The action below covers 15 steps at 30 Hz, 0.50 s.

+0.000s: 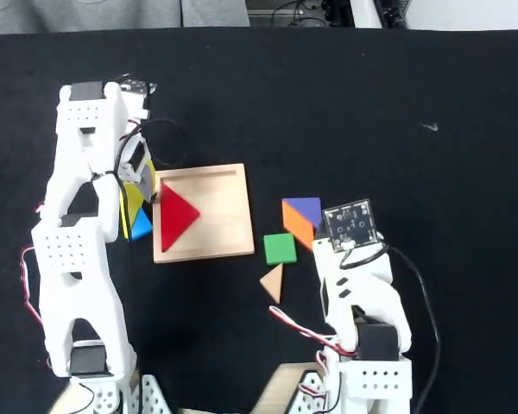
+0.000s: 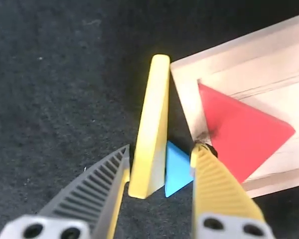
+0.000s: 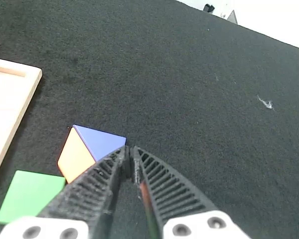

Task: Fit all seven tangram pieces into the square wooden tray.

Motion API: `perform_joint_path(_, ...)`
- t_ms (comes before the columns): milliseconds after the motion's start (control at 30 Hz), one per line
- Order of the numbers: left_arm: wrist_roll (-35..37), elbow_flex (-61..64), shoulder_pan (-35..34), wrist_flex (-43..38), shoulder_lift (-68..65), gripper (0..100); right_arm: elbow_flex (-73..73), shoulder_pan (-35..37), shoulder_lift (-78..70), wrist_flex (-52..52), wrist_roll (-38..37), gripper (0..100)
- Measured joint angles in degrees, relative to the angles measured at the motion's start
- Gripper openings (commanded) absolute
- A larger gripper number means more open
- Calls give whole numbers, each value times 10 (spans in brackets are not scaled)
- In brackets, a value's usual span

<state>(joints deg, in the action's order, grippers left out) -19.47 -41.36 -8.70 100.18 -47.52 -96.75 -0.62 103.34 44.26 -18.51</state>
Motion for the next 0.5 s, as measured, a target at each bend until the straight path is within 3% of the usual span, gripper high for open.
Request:
perform_joint_path(133, 0, 0, 1, 0, 0, 38, 0, 0, 0, 0, 0, 15)
perform_joint_path(500, 52, 33, 0, 0, 9, 41, 0, 0, 0, 0, 0, 15)
